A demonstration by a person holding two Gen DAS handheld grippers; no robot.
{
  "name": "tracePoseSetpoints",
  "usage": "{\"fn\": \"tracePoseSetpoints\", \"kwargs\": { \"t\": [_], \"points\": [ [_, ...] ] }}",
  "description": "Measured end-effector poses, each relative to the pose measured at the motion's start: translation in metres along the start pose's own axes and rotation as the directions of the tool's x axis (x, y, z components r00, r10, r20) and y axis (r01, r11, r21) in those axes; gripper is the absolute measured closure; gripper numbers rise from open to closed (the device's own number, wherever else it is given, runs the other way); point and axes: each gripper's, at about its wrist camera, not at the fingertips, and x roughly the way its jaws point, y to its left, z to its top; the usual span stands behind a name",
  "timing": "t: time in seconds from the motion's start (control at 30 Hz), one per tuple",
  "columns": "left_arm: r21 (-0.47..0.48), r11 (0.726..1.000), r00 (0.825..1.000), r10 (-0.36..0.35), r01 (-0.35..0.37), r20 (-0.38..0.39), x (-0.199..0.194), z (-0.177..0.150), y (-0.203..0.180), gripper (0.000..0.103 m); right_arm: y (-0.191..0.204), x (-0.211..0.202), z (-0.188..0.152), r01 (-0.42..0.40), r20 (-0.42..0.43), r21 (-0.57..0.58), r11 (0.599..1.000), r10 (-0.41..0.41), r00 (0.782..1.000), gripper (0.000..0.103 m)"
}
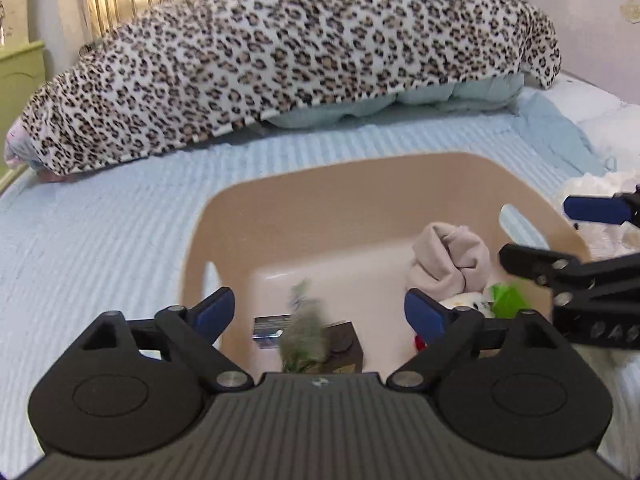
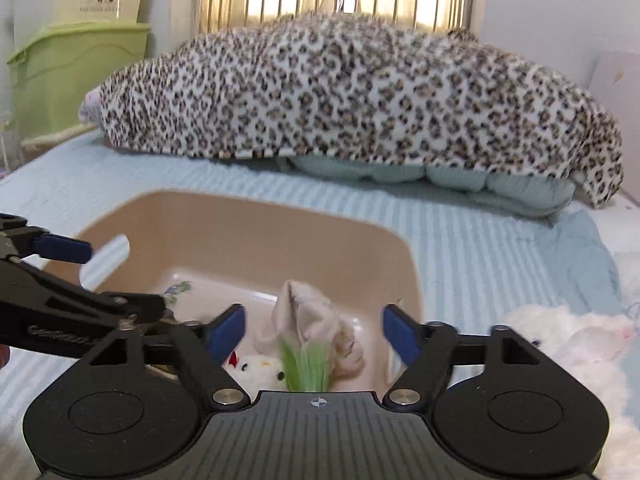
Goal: Organize objects
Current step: 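Carry both bags over the beige bin and open both tools to drop them, then grasp the small white box with the left tool while the right tool grasps the blue tissue pack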
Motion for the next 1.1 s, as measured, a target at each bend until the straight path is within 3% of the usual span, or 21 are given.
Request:
{"fn": "tracePoseSetpoints", "kwargs": {
  "t": [0.2,0.5,0.87,1.1],
  "points": [
    [-0.013,1.000,1.000,0.022,-0.022,0.016,-0.029,-0.007,0.011,0.008,-0.004,-0.040,0.002,-0.030,0.039,0.046,0.998,0.029,0.999,0.003],
    [-0.036,0.999,0.999,0.010,-0.012,-0.039,-0.051,-0.049,0.020,0.007,0.004,-0.065,-0.031,-0.057,-0.026,0.034,0.998,0.058,0.998,0.000],
    [-0.036,0.999,0.992,0.013,-0.018,-0.126,-0.022,-0.086,0.020,0.007,0.043,-0.037,-0.070,-0.090,-0.147,0.014,0.996,0.091,0.985,0.000],
    [-0.060,0.998,0.986,0.012,-0.022,-0.165,-0.007,-0.096,0.029,0.008,0.057,-0.006,-0.076,-0.101,-0.166,0.093,0.991,0.116,0.979,0.000]
  ]
}}
